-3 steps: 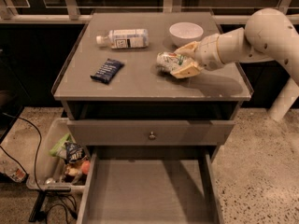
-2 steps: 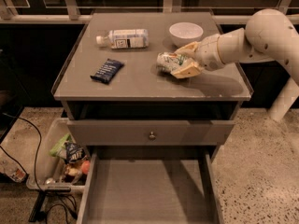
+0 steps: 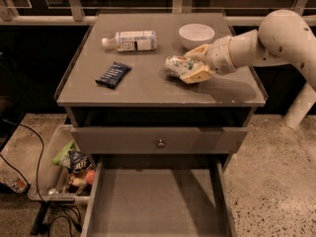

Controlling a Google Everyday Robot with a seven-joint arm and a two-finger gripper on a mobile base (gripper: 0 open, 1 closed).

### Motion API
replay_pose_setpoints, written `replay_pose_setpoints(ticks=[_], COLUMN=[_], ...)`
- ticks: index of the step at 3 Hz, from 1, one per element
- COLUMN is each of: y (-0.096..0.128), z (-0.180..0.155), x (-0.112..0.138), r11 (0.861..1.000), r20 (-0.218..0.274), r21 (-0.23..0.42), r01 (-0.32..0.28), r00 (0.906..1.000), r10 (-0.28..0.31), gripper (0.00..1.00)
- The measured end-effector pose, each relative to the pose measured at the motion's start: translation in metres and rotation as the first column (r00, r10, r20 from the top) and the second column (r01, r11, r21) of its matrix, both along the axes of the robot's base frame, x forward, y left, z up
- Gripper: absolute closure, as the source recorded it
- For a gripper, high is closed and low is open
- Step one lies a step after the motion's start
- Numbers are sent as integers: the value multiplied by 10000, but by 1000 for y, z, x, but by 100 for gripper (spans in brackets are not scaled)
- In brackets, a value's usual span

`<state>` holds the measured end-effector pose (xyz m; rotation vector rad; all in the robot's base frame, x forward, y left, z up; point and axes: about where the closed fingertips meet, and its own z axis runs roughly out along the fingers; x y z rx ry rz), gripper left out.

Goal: Pick 7up can from middle drawer and place on counter

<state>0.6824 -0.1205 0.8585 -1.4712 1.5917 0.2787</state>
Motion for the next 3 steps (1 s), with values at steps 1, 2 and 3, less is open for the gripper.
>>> replay_pose_setpoints(ticks=[1,2,3], y=[0,0,0], z=[0,0,0], x=[0,0,0], r11=[10000,10000,10000], r20=[0,-1,-1], r21=[0,0,0], r01=[0,-1,-2], r00=[10000,10000,10000], r10=[0,1,2], gripper=[16,0,0])
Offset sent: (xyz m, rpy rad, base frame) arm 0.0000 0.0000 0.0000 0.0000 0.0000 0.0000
